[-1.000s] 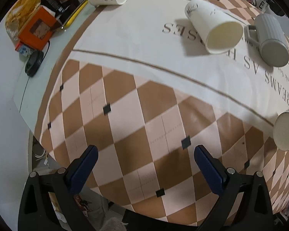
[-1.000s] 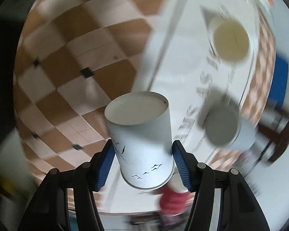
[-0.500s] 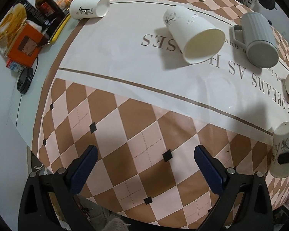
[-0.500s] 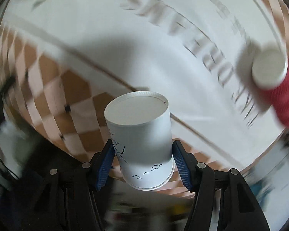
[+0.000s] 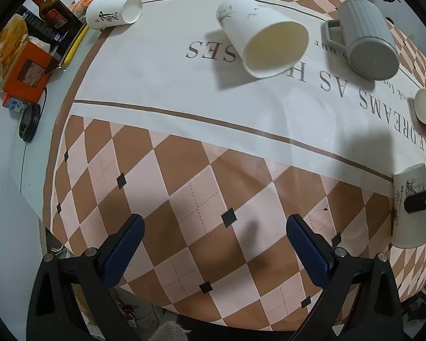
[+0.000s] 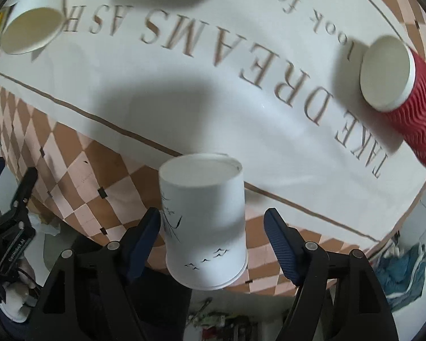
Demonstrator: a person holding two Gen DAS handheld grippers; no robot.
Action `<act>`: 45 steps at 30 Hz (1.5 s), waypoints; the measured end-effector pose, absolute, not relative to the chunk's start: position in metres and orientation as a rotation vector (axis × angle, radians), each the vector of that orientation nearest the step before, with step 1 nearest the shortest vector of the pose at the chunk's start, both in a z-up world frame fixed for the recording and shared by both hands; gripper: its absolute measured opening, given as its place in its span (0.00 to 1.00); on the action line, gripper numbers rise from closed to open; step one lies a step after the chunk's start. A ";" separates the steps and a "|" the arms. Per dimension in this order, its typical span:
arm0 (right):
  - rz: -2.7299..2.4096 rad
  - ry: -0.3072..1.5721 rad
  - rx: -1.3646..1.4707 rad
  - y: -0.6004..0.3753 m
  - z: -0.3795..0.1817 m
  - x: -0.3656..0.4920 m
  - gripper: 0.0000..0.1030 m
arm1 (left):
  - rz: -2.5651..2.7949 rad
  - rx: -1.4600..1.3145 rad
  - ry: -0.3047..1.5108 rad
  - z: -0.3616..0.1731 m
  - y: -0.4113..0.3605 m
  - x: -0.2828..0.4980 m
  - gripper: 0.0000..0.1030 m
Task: Flip cup upside down
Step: 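Rotate the right tool to turn the white cup rim-down, then lower the inverted cup onto the banner and open the right tool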
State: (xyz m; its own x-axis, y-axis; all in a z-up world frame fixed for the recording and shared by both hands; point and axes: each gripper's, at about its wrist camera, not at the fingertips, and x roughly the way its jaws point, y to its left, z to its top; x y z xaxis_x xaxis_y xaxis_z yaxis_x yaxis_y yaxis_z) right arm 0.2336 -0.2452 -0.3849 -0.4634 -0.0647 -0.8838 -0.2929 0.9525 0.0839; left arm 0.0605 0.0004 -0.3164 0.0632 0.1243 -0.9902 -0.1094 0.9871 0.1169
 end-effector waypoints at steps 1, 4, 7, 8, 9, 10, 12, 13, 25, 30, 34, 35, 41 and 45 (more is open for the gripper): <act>0.283 2.022 -0.251 -0.244 -0.382 0.234 0.65 | 0.174 0.015 1.500 -0.317 0.000 0.060 0.99; 0.297 1.951 -0.246 -0.242 -0.371 0.232 0.58 | 0.165 0.013 1.498 -0.318 -0.003 0.061 0.99; 0.311 1.800 -0.181 -0.245 -0.343 0.232 0.58 | 0.145 -0.023 1.489 -0.319 -0.004 0.061 0.99; 0.315 1.753 -0.147 -0.248 -0.334 0.232 0.58 | 0.138 -0.037 1.487 -0.320 -0.005 0.062 0.99; 0.316 1.693 -0.117 -0.247 -0.324 0.234 0.58 | 0.131 -0.053 1.488 -0.322 -0.005 0.063 0.99; 0.313 1.622 -0.093 -0.247 -0.314 0.233 0.58 | 0.128 -0.068 1.489 -0.324 -0.006 0.064 0.99; 0.306 1.468 -0.045 -0.247 -0.300 0.230 0.58 | 0.126 -0.087 1.494 -0.328 -0.006 0.066 0.99; 0.302 1.417 -0.030 -0.245 -0.297 0.231 0.58 | 0.130 -0.088 1.493 -0.331 -0.006 0.068 0.99; 0.239 1.005 -0.073 -0.232 -0.306 0.166 0.58 | 0.146 -0.028 1.462 -0.337 -0.020 0.073 1.00; 0.196 1.037 -0.073 -0.236 -0.311 0.147 0.59 | 0.112 0.008 1.441 -0.330 -0.033 0.069 1.00; 0.155 1.071 -0.051 -0.243 -0.314 0.138 0.68 | 0.078 0.042 1.416 -0.322 -0.043 0.065 1.00; 0.144 1.067 -0.042 -0.245 -0.311 0.134 0.72 | 0.073 0.049 1.408 -0.319 -0.045 0.064 1.00; 0.046 1.066 -0.012 -0.255 -0.284 0.103 0.87 | 0.021 0.078 1.360 -0.285 -0.047 0.050 1.00; -0.049 1.061 -0.010 -0.261 -0.256 0.079 0.99 | -0.022 0.098 1.308 -0.253 -0.054 0.032 1.00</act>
